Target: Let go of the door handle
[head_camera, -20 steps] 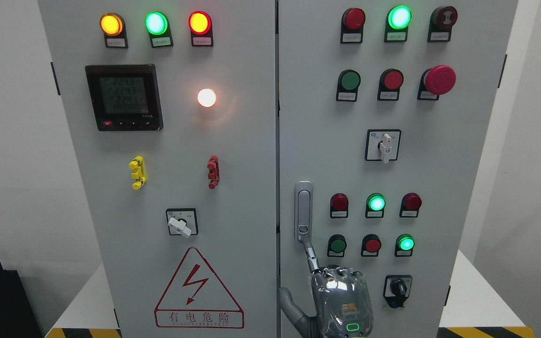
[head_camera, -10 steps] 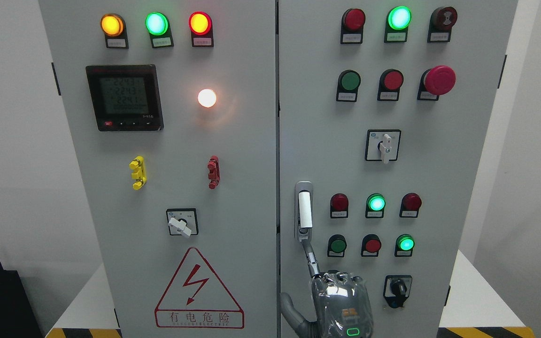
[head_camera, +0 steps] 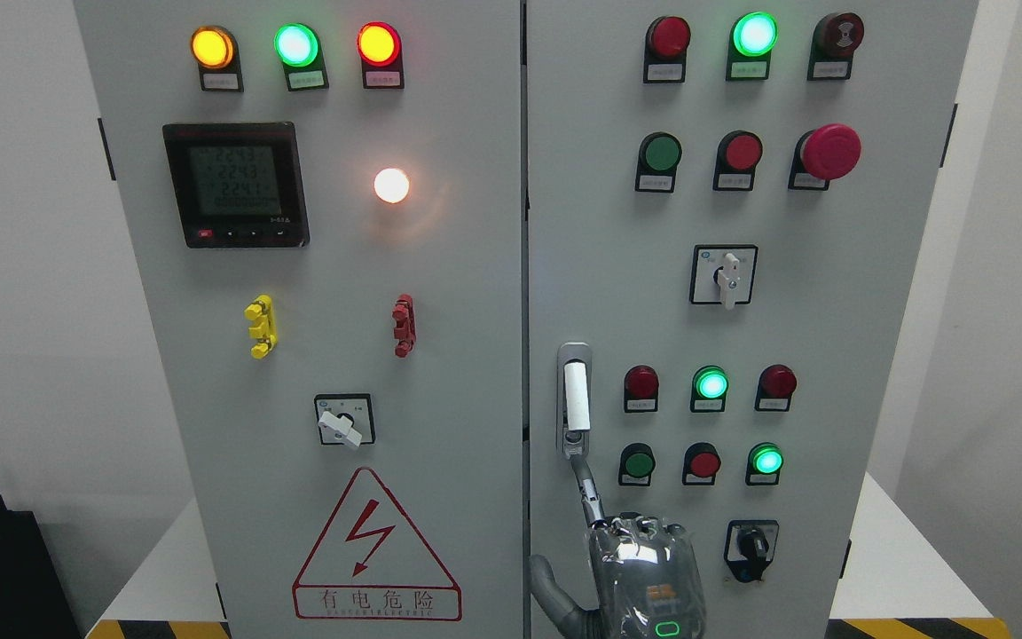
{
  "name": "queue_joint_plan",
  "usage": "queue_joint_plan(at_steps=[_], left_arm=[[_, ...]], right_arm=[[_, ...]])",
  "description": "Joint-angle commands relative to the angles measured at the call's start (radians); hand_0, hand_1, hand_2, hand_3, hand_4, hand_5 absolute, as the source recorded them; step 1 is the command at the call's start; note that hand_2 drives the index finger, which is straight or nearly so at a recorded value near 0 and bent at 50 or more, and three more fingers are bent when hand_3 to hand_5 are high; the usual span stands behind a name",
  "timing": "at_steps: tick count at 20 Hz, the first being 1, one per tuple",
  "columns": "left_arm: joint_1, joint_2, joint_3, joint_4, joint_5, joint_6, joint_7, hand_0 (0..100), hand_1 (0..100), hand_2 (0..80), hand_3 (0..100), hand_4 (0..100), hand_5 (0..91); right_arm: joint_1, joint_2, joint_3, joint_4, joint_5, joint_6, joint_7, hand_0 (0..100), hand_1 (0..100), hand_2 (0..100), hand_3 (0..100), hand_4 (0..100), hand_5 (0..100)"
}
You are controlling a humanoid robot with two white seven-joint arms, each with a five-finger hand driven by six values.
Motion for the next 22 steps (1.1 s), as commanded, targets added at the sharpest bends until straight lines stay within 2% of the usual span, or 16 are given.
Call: queue_joint_plan(at_steps=[1, 7, 11, 12, 13, 15, 17, 20, 22], left_arm=[[0.000, 0.000, 0.011, 0.017, 0.000, 0.002, 0.001, 12, 39, 0.0, 0, 0, 0.0], [0.000, 0.000, 0.011, 0.017, 0.000, 0.002, 0.001, 12, 39, 0.0, 0, 0, 0.0], [0.000, 0.000, 0.011, 0.017, 0.000, 0.002, 0.001, 12, 39, 0.0, 0, 0, 0.0], [0.000, 0.000, 0.011, 0.017, 0.000, 0.002, 0.001, 12, 39, 0.0, 0, 0, 0.0], [0.000, 0.000, 0.011, 0.017, 0.000, 0.002, 0.001, 12, 39, 0.0, 0, 0, 0.0], [0.000, 0.000, 0.011, 0.017, 0.000, 0.002, 0.001, 12, 39, 0.0, 0, 0, 0.0], [0.000, 0.000, 0.011, 0.017, 0.000, 0.002, 0.001, 12, 39, 0.0, 0, 0, 0.0], [0.000, 0.000, 0.011, 0.017, 0.000, 0.002, 0.001, 12, 39, 0.0, 0, 0, 0.0], [0.000, 0.000, 0.011, 0.017, 0.000, 0.002, 0.001, 12, 39, 0.0, 0, 0, 0.0]], right_arm=[[-0.017, 0.001, -0.002, -0.010, 0.000, -0.002, -0.004, 33, 21, 0, 100, 93, 99], [-0.016, 0.001, -0.002, -0.031, -0.003, -0.005, -0.010, 34, 21, 0, 100, 93, 99], [0.016, 0.006, -0.002, -0.062, -0.011, -0.013, -0.031, 35, 21, 0, 100, 92, 99], [0.022, 0.006, -0.004, -0.070, -0.012, -0.023, -0.053, 37, 22, 9, 100, 91, 98], [0.028, 0.006, -0.007, -0.077, -0.012, -0.039, -0.071, 39, 22, 24, 100, 90, 97], [0.038, 0.006, -0.024, -0.094, -0.014, -0.057, -0.082, 43, 22, 46, 96, 84, 90], [0.042, 0.007, -0.042, -0.110, -0.017, -0.057, -0.079, 46, 22, 56, 93, 79, 82], [0.039, 0.007, -0.053, -0.120, -0.018, -0.048, -0.071, 48, 13, 68, 94, 77, 80], [0.026, 0.007, -0.059, -0.120, -0.020, -0.045, -0.067, 48, 6, 75, 100, 81, 83]])
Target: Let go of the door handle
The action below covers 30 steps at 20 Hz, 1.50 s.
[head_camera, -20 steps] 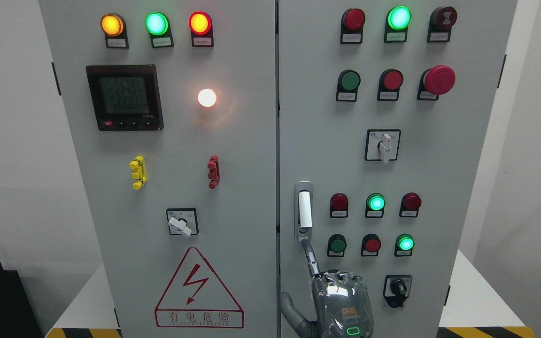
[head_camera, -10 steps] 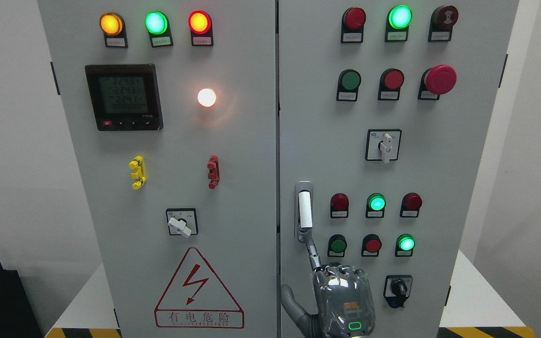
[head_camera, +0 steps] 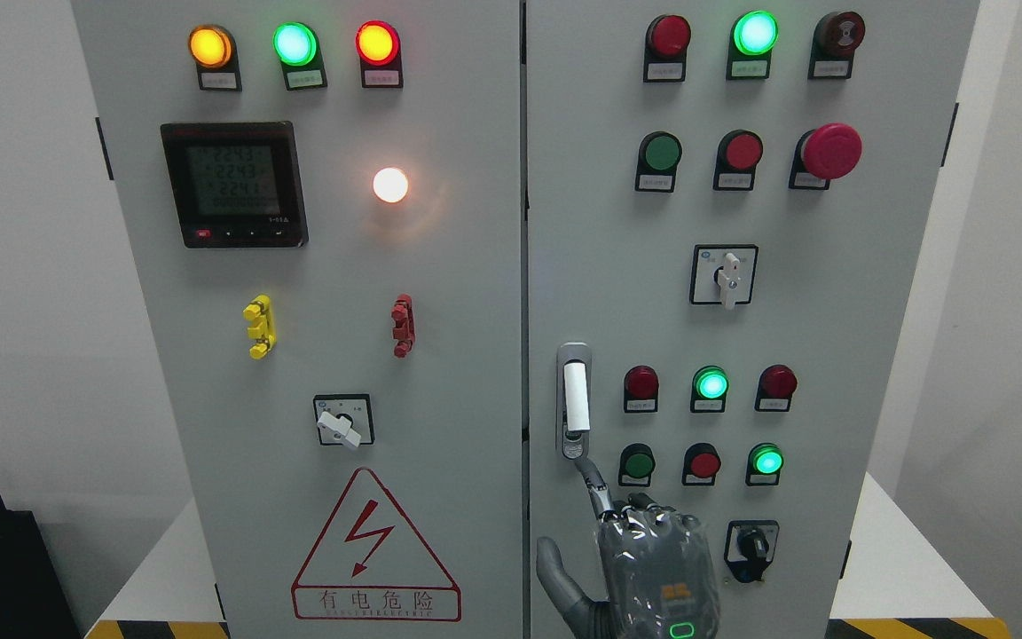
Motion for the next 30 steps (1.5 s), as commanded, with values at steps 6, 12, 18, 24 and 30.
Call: queue_joint_plan(at_steps=[6, 12, 18, 24, 30], left_arm=[[0.000, 0.000, 0.011, 0.017, 0.000, 0.000, 0.001, 12, 39, 0.0, 0, 0, 0.0], [0.000, 0.000, 0.011, 0.017, 0.000, -0.001, 0.001, 12, 39, 0.0, 0, 0, 0.0], [0.000, 0.000, 0.011, 0.017, 0.000, 0.000, 0.001, 12, 39, 0.0, 0, 0, 0.0], [0.000, -0.002, 0.011, 0.017, 0.000, 0.000, 0.001, 12, 39, 0.0, 0, 0, 0.0], [0.002, -0.002, 0.011, 0.017, 0.000, 0.000, 0.001, 12, 39, 0.0, 0, 0, 0.0]], right_arm=[[-0.063, 0.004, -0.040, -0.041, 0.005, 0.030, 0.078, 41, 0, 90, 100, 89, 89], [-0.097, 0.006, -0.038, -0.034, 0.011, 0.032, 0.089, 35, 0, 90, 100, 89, 90], [-0.115, 0.006, -0.035, -0.025, 0.017, 0.041, 0.118, 32, 0, 92, 100, 90, 90], [-0.163, 0.006, -0.037, 0.005, 0.032, 0.058, 0.139, 30, 0, 92, 100, 90, 91], [-0.192, 0.006, -0.034, 0.025, 0.032, 0.065, 0.158, 30, 0, 93, 100, 90, 91]])
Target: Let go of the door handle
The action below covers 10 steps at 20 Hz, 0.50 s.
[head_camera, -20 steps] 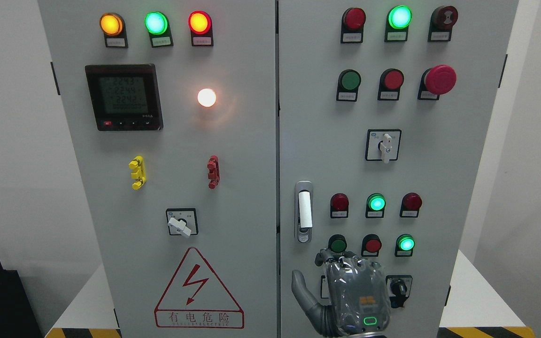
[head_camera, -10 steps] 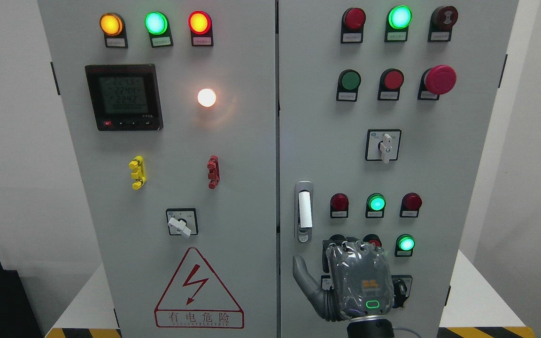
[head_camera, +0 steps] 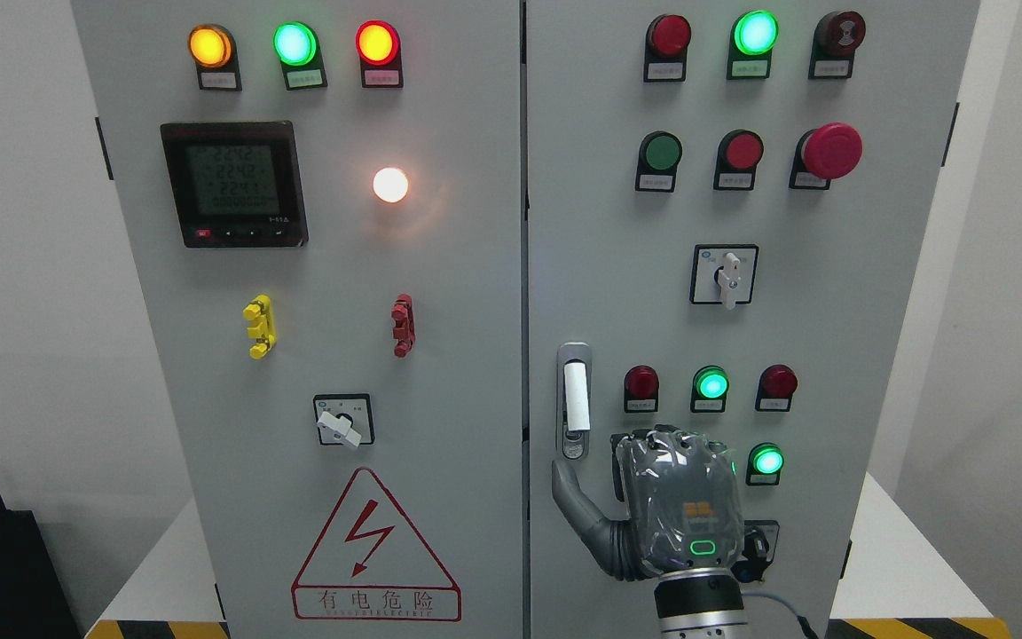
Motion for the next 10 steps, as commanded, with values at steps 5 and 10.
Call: queue_joint_plan(at_steps=[5, 10], left_arm=[[0.001, -0.001, 0.011, 0.017, 0.000, 0.000, 0.001, 12, 39, 0.0, 0, 0, 0.0], [0.001, -0.001, 0.011, 0.017, 0.000, 0.000, 0.001, 12, 39, 0.0, 0, 0, 0.0]], right_arm=[[-0.042, 0.000, -0.002, 0.041, 0.003, 0.002, 0.016, 30, 0, 93, 100, 90, 91], [-0.043, 0.000, -0.003, 0.042, 0.001, 0.002, 0.016, 29, 0, 93, 100, 90, 91]])
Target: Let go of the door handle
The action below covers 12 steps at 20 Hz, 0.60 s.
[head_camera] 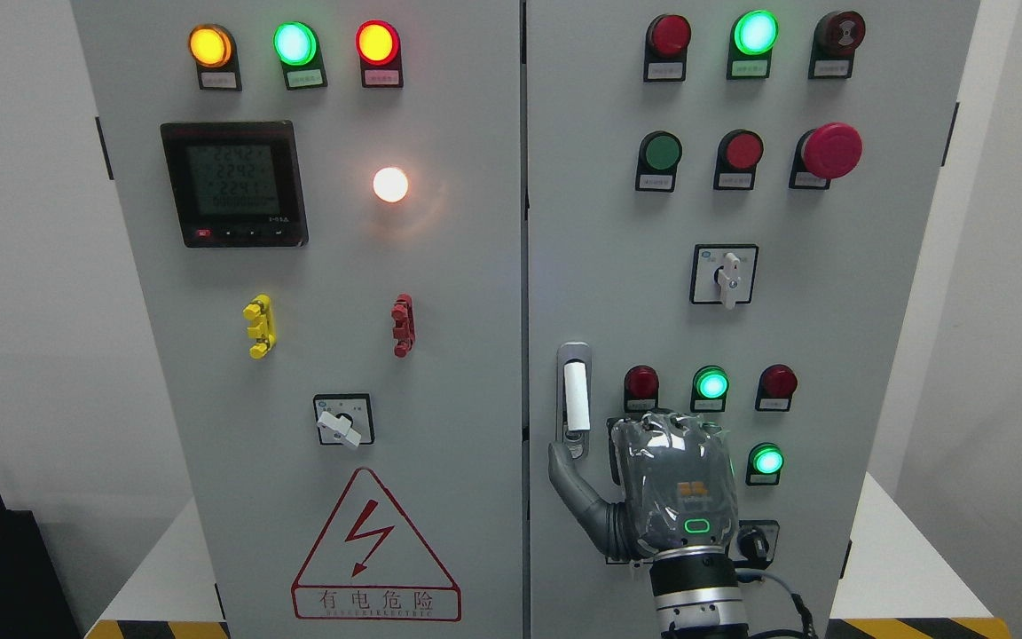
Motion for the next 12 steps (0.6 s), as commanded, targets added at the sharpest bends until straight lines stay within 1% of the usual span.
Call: queue_joint_plan(at_steps=[1, 4, 12], left_arm=[[0.002, 0.000, 0.011, 0.017, 0.000, 0.000, 0.001, 12, 39, 0.0, 0, 0, 0.0], [0.002, 0.000, 0.011, 0.017, 0.000, 0.000, 0.001, 12, 39, 0.0, 0, 0, 0.0], [0.002, 0.000, 0.011, 0.017, 0.000, 0.000, 0.001, 12, 39, 0.0, 0, 0, 0.0]], right_arm=[[-0.015, 0.000, -0.001, 0.020, -0.001, 0.000, 0.001, 29, 0, 93, 100, 90, 91], [-0.023, 0.000, -0.002, 0.026, -0.001, 0.000, 0.013, 29, 0, 93, 100, 90, 92], [-0.033, 0.002, -0.004, 0.029, -0.001, 0.002, 0.013, 29, 0, 93, 100, 90, 92]])
